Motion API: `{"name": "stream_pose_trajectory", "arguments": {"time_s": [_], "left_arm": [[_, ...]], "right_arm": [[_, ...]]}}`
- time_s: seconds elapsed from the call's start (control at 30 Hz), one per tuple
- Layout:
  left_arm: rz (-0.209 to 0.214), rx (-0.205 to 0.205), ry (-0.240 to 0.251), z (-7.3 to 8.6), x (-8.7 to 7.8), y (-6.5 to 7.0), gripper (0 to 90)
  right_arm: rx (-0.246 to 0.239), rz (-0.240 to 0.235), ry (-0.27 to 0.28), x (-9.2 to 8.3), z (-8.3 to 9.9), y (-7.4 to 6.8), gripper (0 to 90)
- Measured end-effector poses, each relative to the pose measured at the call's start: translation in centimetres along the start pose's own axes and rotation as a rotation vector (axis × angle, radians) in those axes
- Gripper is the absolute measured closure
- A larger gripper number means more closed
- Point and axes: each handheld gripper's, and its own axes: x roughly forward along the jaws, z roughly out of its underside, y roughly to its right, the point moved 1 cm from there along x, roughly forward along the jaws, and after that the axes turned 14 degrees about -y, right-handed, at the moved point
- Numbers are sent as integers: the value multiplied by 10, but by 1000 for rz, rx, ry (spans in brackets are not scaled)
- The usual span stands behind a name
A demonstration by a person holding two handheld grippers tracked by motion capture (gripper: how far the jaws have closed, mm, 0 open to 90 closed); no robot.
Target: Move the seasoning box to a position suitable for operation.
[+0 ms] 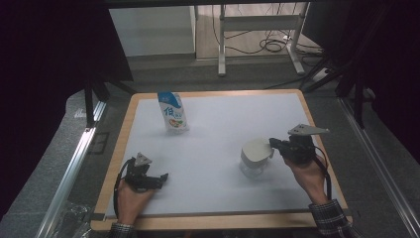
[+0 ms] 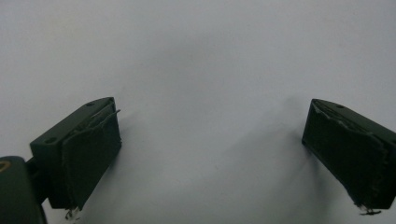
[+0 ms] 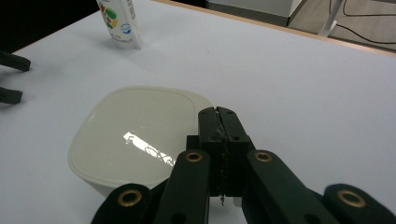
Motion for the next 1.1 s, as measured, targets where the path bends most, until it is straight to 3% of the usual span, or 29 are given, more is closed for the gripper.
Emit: {"name": "stream_pose_trajectory", "arguments": {"time_s": [0.43,1.1], "left_arm": [[0,3,-3,0,0,0,41],[0,0,0,0,0,0,41]], "right_arm": [[-35,21,-19,8,-8,-3,897],[-18,49,-25,8,-1,5,900]]}}
